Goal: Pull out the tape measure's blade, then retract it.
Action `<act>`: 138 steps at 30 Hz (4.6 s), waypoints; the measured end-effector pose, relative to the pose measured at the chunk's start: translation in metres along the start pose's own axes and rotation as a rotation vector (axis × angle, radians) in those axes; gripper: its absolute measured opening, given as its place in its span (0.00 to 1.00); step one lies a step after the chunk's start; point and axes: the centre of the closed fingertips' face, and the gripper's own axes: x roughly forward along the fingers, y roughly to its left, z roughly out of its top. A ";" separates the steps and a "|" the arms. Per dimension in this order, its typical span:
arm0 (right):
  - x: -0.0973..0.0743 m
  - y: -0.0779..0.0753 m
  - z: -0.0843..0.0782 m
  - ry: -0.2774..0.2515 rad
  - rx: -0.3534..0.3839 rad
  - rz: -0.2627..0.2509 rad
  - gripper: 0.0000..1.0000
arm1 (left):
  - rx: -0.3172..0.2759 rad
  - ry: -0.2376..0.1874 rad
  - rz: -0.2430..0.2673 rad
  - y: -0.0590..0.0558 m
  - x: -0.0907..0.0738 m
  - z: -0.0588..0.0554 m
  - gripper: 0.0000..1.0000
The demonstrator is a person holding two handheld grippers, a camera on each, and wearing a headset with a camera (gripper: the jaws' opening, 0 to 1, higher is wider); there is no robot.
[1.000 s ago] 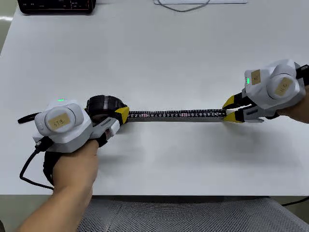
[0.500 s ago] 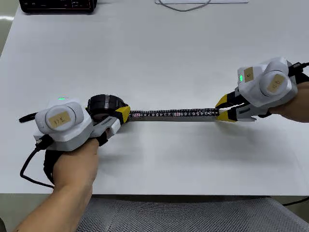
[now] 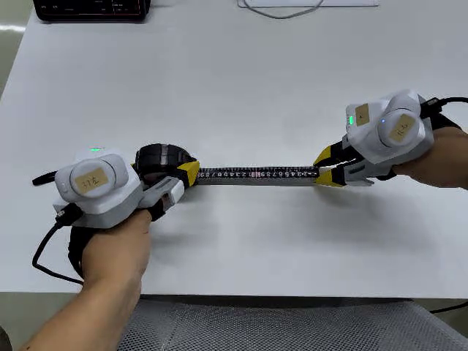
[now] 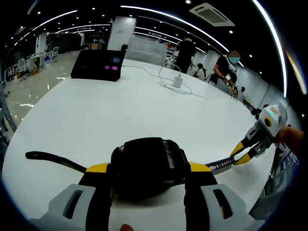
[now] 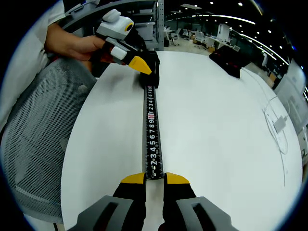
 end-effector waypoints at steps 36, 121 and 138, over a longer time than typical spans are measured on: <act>0.024 0.000 0.038 -0.080 -0.003 0.035 0.08 | -0.036 -0.001 -0.021 0.001 -0.001 0.000 0.56; 0.088 0.003 0.135 -0.253 0.014 0.070 0.09 | -0.081 0.002 -0.050 0.002 -0.001 0.001 0.56; 0.099 0.001 0.146 -0.268 0.008 0.070 0.09 | -0.076 0.000 -0.047 0.002 0.000 0.000 0.56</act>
